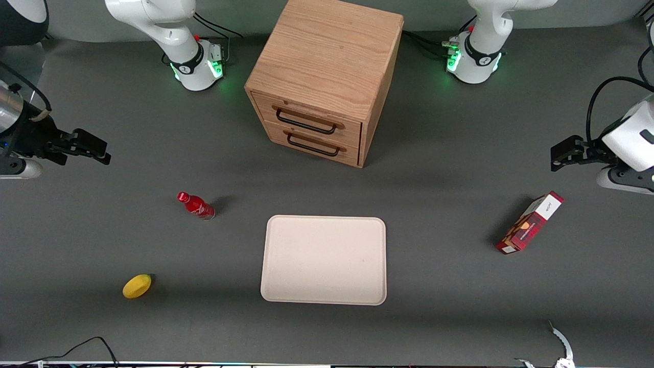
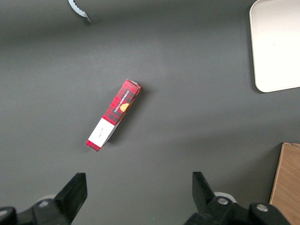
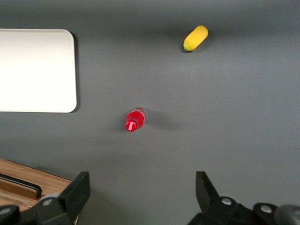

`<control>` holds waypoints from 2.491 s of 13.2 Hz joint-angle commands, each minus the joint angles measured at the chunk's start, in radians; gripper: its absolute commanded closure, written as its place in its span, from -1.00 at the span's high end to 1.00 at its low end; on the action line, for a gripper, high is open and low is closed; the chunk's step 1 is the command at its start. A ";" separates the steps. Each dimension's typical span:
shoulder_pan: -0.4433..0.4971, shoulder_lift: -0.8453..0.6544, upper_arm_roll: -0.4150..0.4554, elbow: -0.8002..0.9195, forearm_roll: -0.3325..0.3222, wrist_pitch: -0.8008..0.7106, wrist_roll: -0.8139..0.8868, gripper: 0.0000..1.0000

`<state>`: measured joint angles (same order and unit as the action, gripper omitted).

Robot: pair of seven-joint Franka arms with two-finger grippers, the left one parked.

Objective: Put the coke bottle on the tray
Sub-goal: 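Move the open right gripper down over the red Coca-Cola bottle, then close the right gripper around the red bottle's body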

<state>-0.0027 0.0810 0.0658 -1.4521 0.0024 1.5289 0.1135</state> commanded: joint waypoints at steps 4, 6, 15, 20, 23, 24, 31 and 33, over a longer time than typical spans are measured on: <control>0.023 0.026 -0.020 0.058 -0.004 -0.029 0.025 1.00; 0.024 0.039 -0.018 0.062 0.004 -0.027 0.028 1.00; 0.033 0.135 0.014 -0.065 0.005 0.161 0.011 0.96; 0.032 0.109 0.016 -0.339 0.005 0.433 0.012 0.96; 0.032 0.099 0.032 -0.466 0.004 0.574 0.012 1.00; 0.032 0.092 0.034 -0.497 0.001 0.608 0.012 1.00; 0.032 0.086 0.078 -0.606 -0.085 0.680 0.021 1.00; 0.032 0.086 0.091 -0.625 -0.102 0.680 0.021 1.00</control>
<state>0.0260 0.1984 0.1466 -2.0316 -0.0652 2.1877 0.1178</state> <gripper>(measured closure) 0.000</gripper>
